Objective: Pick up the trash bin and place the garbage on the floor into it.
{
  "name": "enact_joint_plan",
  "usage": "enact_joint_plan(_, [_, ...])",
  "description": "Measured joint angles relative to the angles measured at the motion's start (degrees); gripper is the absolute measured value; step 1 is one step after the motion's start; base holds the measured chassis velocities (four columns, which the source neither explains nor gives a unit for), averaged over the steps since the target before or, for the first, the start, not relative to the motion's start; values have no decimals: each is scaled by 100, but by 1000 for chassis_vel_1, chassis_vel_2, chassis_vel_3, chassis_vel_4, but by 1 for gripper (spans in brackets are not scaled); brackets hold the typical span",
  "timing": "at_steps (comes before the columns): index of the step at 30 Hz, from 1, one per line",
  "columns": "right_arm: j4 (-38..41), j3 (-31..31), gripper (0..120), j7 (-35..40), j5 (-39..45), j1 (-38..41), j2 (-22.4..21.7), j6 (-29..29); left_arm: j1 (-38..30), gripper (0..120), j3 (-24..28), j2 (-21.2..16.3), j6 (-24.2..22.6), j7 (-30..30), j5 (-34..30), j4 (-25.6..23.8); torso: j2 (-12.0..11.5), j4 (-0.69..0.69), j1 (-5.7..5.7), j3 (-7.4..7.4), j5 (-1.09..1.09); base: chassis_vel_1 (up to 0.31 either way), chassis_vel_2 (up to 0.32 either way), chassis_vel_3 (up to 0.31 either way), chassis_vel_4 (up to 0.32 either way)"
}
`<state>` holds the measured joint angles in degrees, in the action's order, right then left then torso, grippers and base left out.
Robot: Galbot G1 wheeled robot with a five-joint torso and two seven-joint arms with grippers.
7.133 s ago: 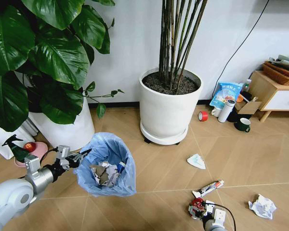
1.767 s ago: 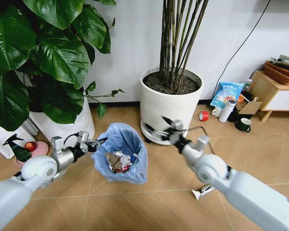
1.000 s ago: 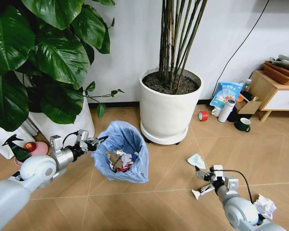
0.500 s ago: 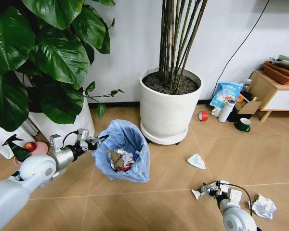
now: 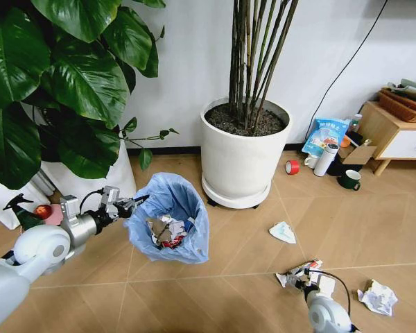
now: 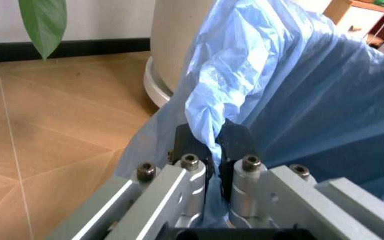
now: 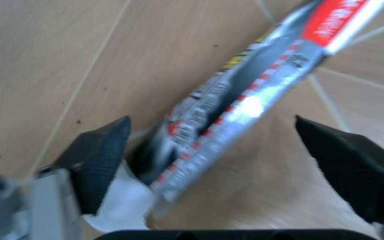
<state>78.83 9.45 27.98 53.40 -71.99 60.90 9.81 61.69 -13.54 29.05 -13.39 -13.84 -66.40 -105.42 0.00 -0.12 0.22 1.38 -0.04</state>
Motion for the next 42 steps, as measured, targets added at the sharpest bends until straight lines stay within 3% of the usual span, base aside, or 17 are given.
enact_joint_plan(12, [-528,-17,43,-34,-223,243,292,-31,-3,0,-49,27,5,-25,-17,35,1,-4,-1,-2,-10,0,0,0,0])
enact_joint_plan(15, [-499,-16,36,-30,-232,218,265,-30,-9,0,-48,30,5,-25,-20,35,1,-3,-1,-2,-6,0,0,0,0])
enact_joint_plan(20, [-258,2,15,-36,-233,69,74,37,12,0,-67,30,8,-37,-16,31,0,1,0,1,12,0,0,0,0])
enact_joint_plan(21, [-258,2,15,-36,-233,69,74,37,12,0,-67,30,8,-37,-16,31,0,1,0,1,12,0,0,0,0])
enact_joint_plan(23, [-18,35,3,-27,-243,-60,-77,61,53,0,-93,30,9,-56,-3,26,-1,1,0,1,8,0,0,0,0])
enact_joint_plan(27, [202,91,0,4,-259,-171,-196,76,82,0,-119,30,10,-76,9,28,0,1,0,1,1,0,0,0,0])
enact_joint_plan(36, [1830,591,0,-78,-807,-1065,-845,11,41,0,-60,69,20,-130,58,96,0,-1,0,0,4,0,0,0,0])
enact_joint_plan(40, [2509,908,0,-1030,-2098,-1401,-1143,-863,-36,0,92,95,22,-162,80,152,0,-1,0,0,2,0,0,0,0])
enact_joint_plan(42, [2583,946,0,-1232,-2243,-1406,-1185,-1057,-51,0,120,95,22,-167,80,162,0,-1,0,0,1,0,0,0,0])
